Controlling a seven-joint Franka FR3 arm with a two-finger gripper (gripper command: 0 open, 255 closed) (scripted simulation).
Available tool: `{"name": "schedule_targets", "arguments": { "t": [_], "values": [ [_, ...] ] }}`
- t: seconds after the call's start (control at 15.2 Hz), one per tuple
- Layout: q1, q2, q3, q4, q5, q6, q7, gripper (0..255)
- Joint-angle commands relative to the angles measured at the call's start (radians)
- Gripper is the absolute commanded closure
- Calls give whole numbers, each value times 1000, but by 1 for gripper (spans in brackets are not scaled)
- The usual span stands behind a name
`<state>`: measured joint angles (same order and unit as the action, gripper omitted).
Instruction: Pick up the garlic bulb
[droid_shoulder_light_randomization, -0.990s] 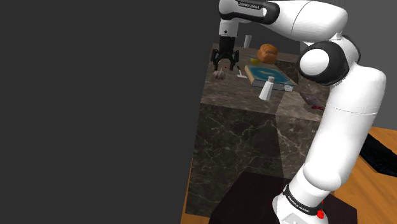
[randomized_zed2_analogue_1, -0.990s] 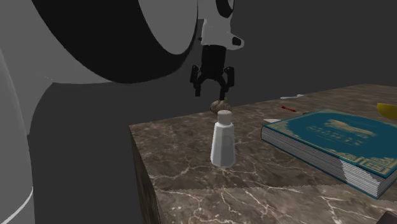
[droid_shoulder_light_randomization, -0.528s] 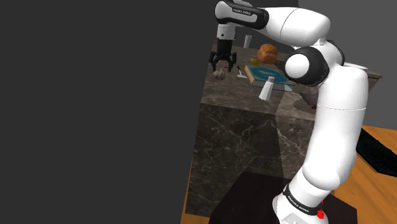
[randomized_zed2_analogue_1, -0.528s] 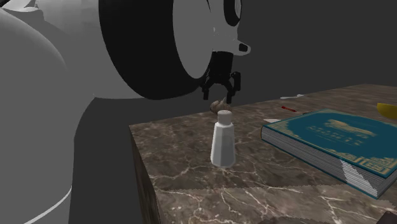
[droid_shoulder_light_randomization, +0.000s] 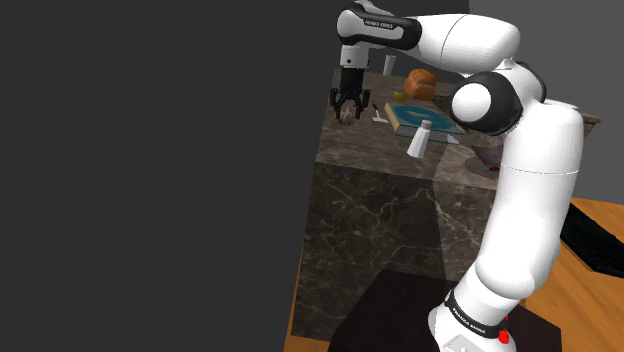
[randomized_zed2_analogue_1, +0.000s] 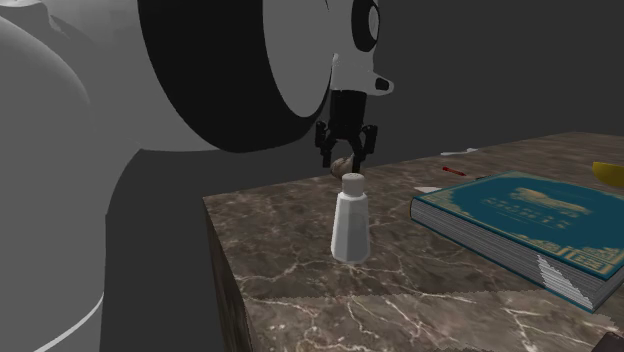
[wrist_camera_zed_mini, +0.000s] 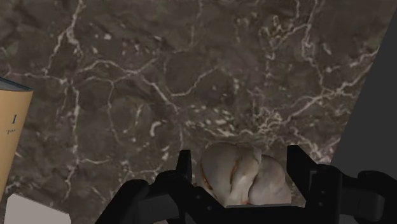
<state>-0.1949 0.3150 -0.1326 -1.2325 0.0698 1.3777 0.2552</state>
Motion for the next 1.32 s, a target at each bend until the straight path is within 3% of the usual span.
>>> {"name": "schedule_targets", "arguments": {
  "t": [0.0, 0.33, 0.53, 0.99, 1.25],
  "values": [
    [0, 1, 0, -1, 0, 1, 0, 255],
    [1, 0, 0, -2, 0, 0, 2, 255],
    [-3, 19, 0, 68, 2, -50, 2, 255],
    [-16, 89, 0, 274, 13, -187, 5, 255],
    [-30, 165, 1, 455, 25, -293, 8, 255]
  ]
}}
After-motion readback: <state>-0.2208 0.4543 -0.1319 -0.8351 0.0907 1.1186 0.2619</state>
